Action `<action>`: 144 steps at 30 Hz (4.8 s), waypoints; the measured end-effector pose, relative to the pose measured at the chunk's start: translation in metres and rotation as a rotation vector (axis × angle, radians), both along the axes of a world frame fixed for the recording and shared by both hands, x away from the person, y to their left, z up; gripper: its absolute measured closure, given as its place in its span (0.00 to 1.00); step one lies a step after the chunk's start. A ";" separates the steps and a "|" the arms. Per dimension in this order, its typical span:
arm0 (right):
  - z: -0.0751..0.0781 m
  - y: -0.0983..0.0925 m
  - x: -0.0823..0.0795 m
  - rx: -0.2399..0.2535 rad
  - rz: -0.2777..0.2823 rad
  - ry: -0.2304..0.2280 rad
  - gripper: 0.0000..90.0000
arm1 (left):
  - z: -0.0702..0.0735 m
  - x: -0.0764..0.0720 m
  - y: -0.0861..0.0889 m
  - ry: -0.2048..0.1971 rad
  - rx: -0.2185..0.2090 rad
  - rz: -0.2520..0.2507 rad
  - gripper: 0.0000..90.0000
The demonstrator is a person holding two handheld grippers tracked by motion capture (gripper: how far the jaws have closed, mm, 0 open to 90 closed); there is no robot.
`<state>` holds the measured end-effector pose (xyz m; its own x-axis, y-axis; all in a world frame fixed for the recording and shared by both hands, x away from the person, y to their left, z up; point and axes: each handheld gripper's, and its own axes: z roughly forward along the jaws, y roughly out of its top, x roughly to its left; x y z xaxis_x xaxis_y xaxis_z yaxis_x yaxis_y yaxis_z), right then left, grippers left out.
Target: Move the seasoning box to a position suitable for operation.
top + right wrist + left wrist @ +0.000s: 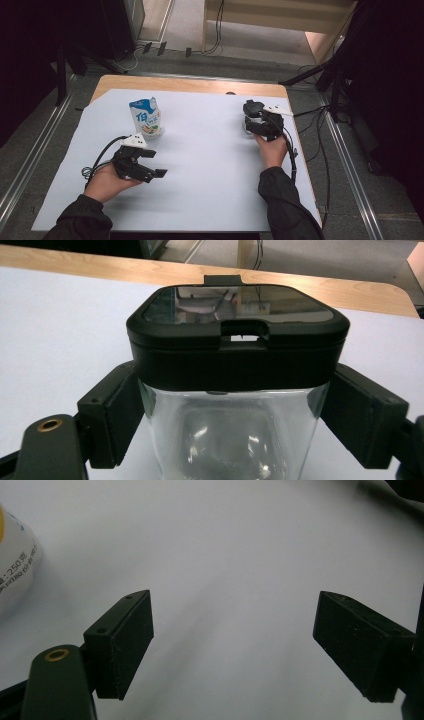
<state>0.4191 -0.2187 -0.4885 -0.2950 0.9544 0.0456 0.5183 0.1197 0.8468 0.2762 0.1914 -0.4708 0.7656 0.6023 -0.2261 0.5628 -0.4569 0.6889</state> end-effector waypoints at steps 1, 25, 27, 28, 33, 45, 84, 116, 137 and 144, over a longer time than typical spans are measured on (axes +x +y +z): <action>-0.001 0.000 -0.001 -0.001 -0.002 -0.006 0.19 | 0.000 0.001 -0.001 -0.001 0.001 -0.005 0.19; -0.014 0.004 0.009 -0.026 0.012 0.028 0.18 | -0.001 0.000 0.000 0.006 0.001 -0.003 0.19; -0.012 0.002 0.008 -0.012 0.007 0.040 0.18 | -0.001 0.001 0.000 0.004 0.004 -0.003 0.19; -0.012 0.001 0.008 -0.005 0.009 0.040 0.18 | -0.001 0.001 0.000 0.002 0.004 -0.004 0.19; -0.009 0.000 0.006 0.014 0.015 0.039 0.18 | -0.001 0.002 0.000 0.002 0.003 -0.003 0.19; 0.008 0.013 -0.014 0.028 0.079 -0.009 0.18 | 0.001 0.007 -0.004 0.001 0.002 -0.017 0.20; 0.012 0.066 -0.099 0.105 0.306 0.007 0.18 | 0.003 0.029 -0.011 0.009 -0.010 -0.031 0.35; -0.021 0.134 -0.109 0.032 0.522 0.042 0.18 | 0.001 0.018 0.001 0.009 0.002 0.012 0.36; -0.019 0.126 -0.119 0.027 0.537 0.093 0.15 | 0.002 0.027 -0.009 0.005 -0.002 -0.004 0.36; -0.013 0.111 -0.127 0.079 0.547 0.124 0.17 | 0.003 0.029 -0.010 -0.002 -0.002 -0.002 0.36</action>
<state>0.2918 -0.1080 -0.5018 -0.7334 0.6564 0.1767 0.4950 0.3376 0.8006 0.3053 0.1811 -0.4679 0.7673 0.6003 -0.2254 0.5602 -0.4566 0.6911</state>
